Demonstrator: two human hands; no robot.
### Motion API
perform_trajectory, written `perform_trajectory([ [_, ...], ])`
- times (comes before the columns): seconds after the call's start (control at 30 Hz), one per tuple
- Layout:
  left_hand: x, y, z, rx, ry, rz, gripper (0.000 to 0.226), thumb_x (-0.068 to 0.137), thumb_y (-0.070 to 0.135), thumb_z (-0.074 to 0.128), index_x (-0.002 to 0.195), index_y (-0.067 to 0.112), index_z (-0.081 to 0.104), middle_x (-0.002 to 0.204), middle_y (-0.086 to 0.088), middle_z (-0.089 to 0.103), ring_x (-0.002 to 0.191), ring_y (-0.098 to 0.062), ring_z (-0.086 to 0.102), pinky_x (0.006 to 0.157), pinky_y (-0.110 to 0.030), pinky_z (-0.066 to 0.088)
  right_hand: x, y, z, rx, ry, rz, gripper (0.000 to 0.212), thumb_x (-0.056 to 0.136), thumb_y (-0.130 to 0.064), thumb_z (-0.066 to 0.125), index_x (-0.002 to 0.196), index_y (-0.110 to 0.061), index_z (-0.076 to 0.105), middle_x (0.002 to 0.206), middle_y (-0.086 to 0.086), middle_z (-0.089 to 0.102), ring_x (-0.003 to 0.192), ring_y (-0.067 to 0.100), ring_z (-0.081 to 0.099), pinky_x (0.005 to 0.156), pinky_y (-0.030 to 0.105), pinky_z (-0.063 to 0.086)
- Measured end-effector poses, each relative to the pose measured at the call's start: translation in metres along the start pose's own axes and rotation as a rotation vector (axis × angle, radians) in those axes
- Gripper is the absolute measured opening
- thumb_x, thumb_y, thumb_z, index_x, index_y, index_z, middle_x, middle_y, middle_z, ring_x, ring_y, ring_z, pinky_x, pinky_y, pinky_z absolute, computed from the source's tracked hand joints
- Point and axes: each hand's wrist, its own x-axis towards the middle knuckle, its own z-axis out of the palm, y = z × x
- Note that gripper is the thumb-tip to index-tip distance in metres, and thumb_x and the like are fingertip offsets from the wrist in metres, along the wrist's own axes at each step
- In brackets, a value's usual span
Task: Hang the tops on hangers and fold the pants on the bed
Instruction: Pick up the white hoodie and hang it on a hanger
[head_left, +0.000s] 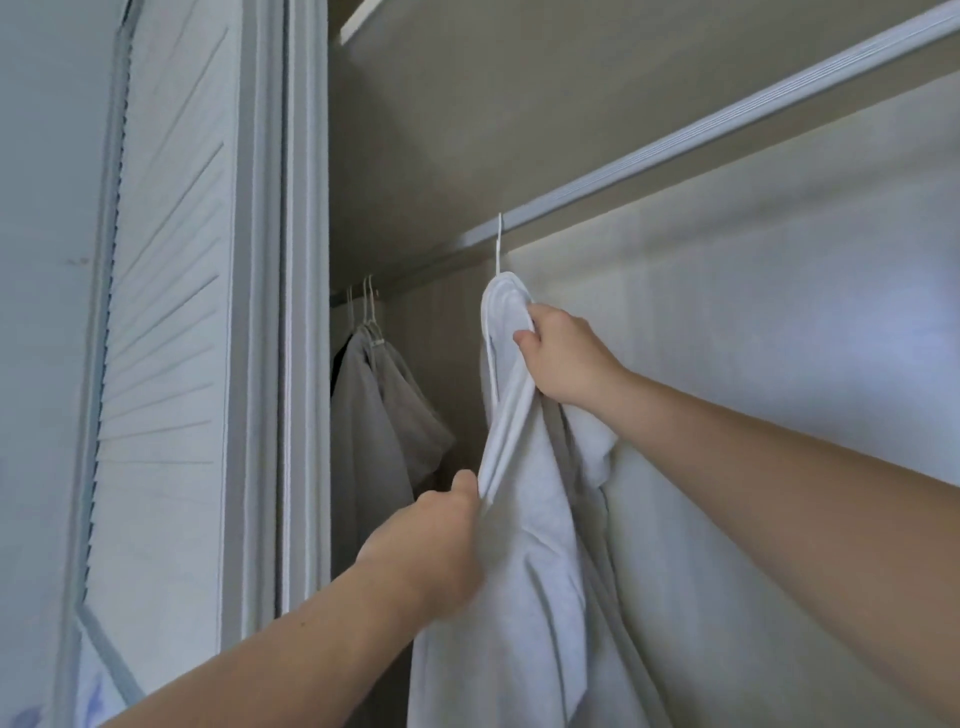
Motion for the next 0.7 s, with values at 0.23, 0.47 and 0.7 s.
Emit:
perform_trajectory([
  [0.23, 0.031, -0.021, 0.004, 0.126, -0.064, -0.166, 0.066, 0.092, 0.005, 0.049, 0.150, 0.018, 0.019, 0.095, -0.001, 0.046, 0.083, -0.023, 0.058, 0.068, -0.036, 0.052, 0.050, 0.004, 0.077, 0.183, -0.119, -0.010, 0.016, 0.104, -0.025, 0.045, 0.108, -0.012, 0.054, 0.111, 0.020, 0.061, 0.098, 0.035, 0.058, 0.075, 0.033, 0.041],
  [0.47, 0.050, -0.038, -0.002, 0.367, -0.090, -0.338, 0.042, 0.099, 0.008, 0.049, 0.140, 0.009, 0.039, 0.130, -0.011, 0.054, 0.115, -0.032, 0.058, 0.084, -0.040, 0.046, 0.089, -0.009, 0.147, 0.304, -0.157, 0.031, 0.020, 0.103, -0.022, 0.049, 0.113, -0.009, 0.061, 0.116, 0.023, 0.061, 0.099, 0.043, 0.063, 0.078, 0.046, 0.057],
  [0.7, 0.063, -0.051, -0.002, 0.526, -0.254, -0.493, 0.048, 0.098, 0.006, 0.052, 0.145, 0.006, 0.038, 0.139, -0.014, 0.051, 0.126, -0.034, 0.053, 0.097, -0.045, 0.045, 0.108, -0.032, 0.204, 0.379, -0.258, 0.053, 0.037, 0.104, -0.025, 0.044, 0.138, -0.009, 0.049, 0.136, 0.022, 0.054, 0.116, 0.040, 0.059, 0.093, 0.051, 0.054],
])
